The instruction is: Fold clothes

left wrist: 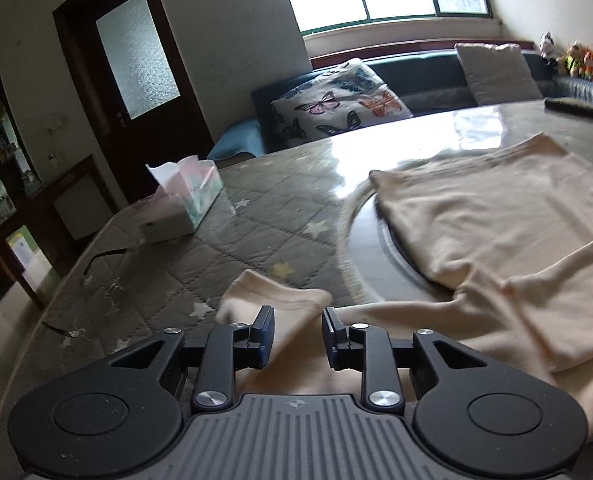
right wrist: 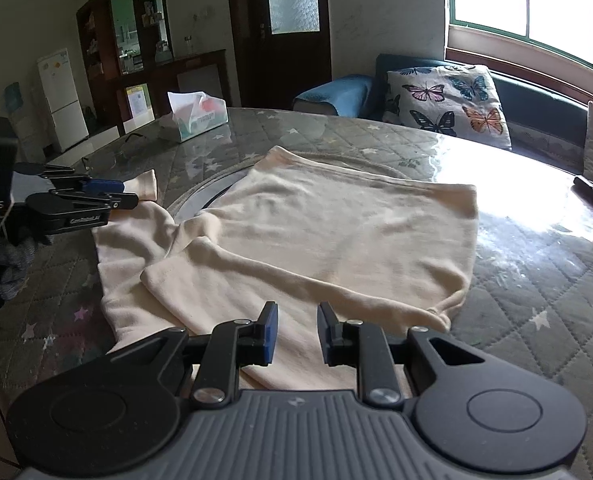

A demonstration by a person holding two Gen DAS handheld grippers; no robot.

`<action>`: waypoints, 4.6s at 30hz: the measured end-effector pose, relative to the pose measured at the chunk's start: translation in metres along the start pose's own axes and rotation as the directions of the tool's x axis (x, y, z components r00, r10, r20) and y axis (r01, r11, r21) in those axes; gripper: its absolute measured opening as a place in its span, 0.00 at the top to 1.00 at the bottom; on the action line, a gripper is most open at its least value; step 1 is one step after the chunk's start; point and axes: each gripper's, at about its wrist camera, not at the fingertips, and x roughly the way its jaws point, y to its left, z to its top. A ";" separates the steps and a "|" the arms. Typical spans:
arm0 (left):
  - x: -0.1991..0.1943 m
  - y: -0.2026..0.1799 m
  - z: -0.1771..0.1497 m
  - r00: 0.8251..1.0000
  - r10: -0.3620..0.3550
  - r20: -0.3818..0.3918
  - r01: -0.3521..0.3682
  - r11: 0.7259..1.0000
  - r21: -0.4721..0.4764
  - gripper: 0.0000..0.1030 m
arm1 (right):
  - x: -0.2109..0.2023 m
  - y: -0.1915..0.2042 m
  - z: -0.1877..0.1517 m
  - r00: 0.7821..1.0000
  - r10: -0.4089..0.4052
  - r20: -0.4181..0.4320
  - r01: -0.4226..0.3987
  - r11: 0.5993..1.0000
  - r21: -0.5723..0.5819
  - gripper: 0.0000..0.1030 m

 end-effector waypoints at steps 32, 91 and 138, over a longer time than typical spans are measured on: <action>-0.095 -0.064 0.084 0.831 -0.496 0.252 0.532 0.840 -0.101 0.97 | -0.036 -0.026 -0.002 0.995 -0.034 0.093 0.025 0.995 0.096 0.78; -0.059 -0.047 -0.030 0.992 -0.118 -0.050 0.112 0.988 -0.111 0.15 | -0.006 0.023 0.124 0.956 0.249 0.156 -0.272 0.951 0.148 0.96; -0.016 -0.092 0.026 0.949 -0.315 -0.010 0.315 0.946 0.077 0.75 | -0.005 -0.059 0.002 0.995 -0.095 0.025 0.086 0.966 0.243 0.98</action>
